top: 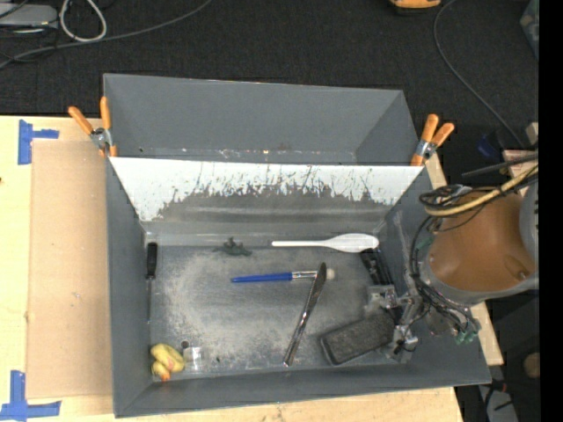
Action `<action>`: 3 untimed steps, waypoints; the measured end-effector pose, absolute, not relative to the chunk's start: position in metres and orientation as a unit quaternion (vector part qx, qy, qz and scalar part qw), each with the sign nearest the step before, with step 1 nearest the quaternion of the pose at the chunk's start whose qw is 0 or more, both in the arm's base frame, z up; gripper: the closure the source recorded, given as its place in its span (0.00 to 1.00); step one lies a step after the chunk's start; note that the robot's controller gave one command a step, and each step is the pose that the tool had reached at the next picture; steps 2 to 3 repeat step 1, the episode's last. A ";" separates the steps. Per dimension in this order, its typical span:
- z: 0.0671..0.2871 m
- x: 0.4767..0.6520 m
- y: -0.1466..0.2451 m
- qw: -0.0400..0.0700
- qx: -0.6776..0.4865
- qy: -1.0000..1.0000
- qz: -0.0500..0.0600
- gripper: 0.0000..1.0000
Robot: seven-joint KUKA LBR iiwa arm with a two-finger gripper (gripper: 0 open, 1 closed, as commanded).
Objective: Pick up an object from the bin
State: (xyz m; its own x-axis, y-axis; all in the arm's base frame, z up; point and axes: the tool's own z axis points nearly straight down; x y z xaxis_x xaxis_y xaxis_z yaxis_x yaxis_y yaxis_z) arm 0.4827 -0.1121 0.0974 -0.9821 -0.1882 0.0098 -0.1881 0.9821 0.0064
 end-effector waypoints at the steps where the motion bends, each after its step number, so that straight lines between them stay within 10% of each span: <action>1: 0.140 0.482 -0.111 0.008 0.094 -0.996 -0.004 1.00; 3: 0.140 0.482 -0.111 0.008 0.094 -0.996 -0.004 1.00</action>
Offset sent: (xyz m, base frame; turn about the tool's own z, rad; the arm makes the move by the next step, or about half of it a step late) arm -0.0012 0.0009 0.0313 -0.0006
